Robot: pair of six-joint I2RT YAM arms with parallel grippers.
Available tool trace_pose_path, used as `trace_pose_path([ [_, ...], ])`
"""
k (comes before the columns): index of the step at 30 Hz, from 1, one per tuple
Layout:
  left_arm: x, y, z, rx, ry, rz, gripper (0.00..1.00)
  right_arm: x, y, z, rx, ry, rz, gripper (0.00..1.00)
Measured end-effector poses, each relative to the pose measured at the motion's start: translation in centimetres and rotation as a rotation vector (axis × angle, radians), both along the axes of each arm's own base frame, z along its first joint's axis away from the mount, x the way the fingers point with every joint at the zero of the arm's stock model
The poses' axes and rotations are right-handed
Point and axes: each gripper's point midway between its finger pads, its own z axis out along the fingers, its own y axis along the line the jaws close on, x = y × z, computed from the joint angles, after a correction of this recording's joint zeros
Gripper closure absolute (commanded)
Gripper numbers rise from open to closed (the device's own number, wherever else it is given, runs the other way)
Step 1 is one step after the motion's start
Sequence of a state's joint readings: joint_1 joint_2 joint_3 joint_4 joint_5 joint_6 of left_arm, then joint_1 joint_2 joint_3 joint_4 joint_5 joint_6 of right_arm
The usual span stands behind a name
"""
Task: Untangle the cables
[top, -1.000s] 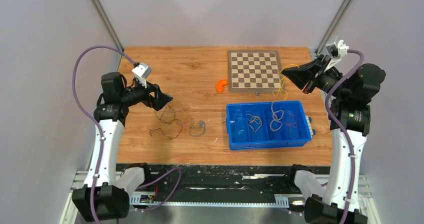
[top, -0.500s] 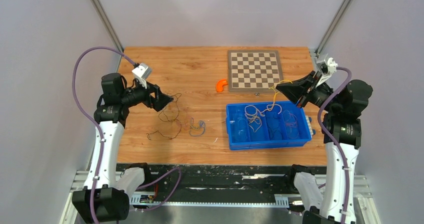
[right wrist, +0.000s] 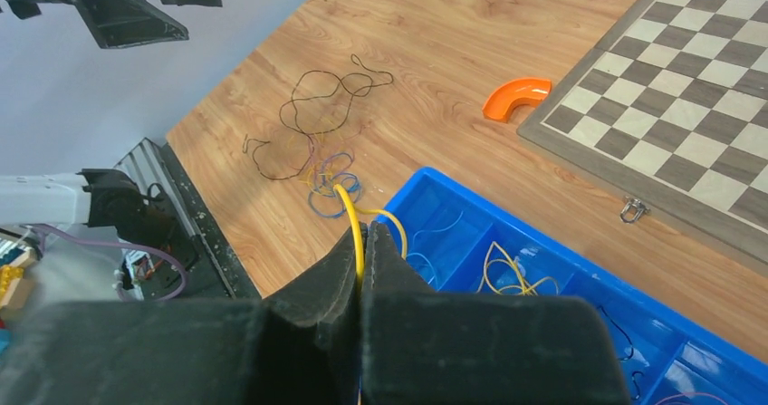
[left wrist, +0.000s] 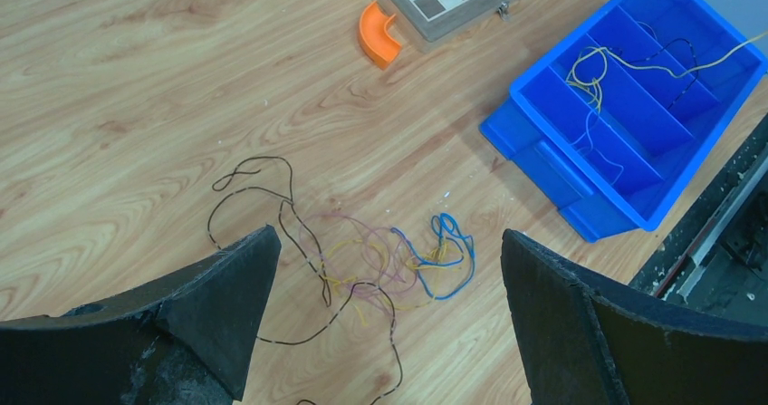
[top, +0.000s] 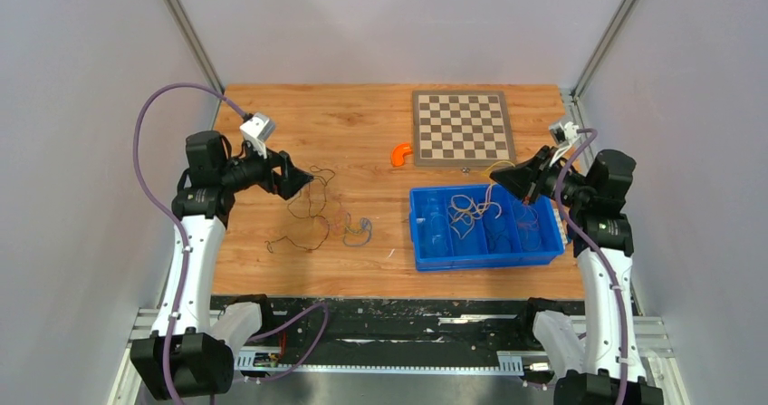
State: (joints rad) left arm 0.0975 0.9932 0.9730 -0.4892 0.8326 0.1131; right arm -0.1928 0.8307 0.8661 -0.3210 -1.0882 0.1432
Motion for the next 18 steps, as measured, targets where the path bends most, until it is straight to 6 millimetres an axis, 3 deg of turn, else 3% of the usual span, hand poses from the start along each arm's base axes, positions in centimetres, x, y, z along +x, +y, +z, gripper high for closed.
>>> trace_pose_path([
  [3, 0.1, 0.0, -0.2, -0.002, 0.007, 0.004, 0.0, 0.3, 0.5, -0.6, -0.029, -0.013, -0.005, 1.0],
  [6, 0.2, 0.0, -0.4, -0.005, 0.015, 0.007, 0.0, 0.7, 1.2, -2.6, -0.077, -0.006, -0.012, 1.0],
  [14, 0.3, 0.2, -0.5, -0.005, 0.021, 0.017, 0.0, 2.3, 1.5, -12.7, -0.26, 0.143, -0.065, 1.0],
  [18, 0.4, 0.3, -0.6, 0.0, 0.022, 0.025, 0.0, 3.4, 1.1, -15.8, -0.343, 0.164, -0.09, 1.0],
])
